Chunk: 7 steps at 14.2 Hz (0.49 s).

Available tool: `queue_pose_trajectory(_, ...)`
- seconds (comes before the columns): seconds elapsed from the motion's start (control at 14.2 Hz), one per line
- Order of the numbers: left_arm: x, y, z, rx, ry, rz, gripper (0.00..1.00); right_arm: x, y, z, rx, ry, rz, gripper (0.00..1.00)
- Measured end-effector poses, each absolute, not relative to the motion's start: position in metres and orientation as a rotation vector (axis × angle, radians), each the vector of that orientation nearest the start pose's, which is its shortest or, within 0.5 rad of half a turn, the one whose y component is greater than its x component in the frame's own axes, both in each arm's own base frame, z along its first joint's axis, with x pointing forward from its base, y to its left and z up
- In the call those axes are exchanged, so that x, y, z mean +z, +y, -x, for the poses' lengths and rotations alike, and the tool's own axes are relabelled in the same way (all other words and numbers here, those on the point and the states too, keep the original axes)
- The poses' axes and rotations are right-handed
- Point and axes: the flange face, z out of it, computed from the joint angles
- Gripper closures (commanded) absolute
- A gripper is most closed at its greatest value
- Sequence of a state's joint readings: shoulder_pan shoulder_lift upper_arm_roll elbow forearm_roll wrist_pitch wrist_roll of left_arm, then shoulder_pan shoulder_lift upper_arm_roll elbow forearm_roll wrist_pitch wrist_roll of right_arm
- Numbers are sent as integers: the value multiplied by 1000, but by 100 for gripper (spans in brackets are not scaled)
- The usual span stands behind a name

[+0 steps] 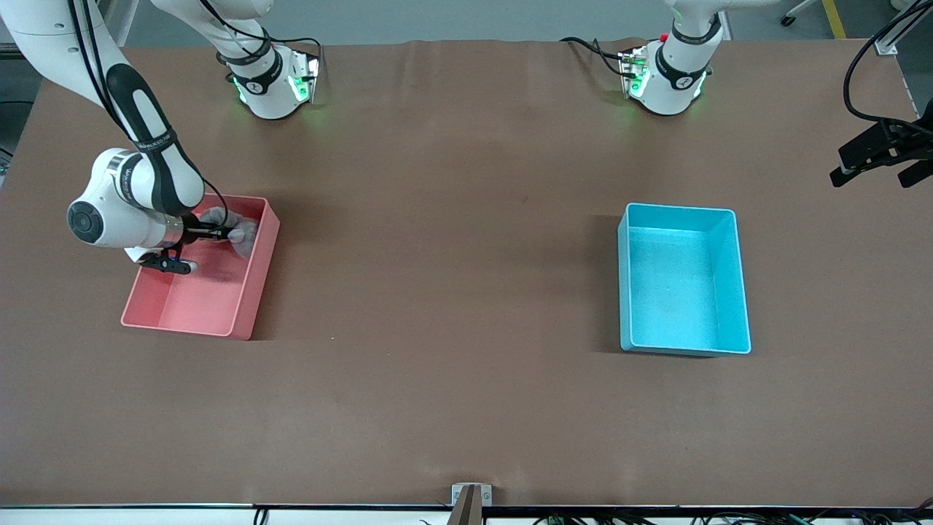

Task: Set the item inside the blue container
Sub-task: 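Close the right gripper on the first grey plush toy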

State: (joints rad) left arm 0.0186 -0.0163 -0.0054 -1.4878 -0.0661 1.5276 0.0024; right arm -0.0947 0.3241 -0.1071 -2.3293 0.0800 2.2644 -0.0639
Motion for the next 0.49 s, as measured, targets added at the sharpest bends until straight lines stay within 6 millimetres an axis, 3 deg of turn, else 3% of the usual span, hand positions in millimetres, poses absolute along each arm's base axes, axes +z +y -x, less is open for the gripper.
queue_pose_trajectory(0.49,669,0,-545,-91,-10,3206,0,175,-95,-463,588,304,3002,86)
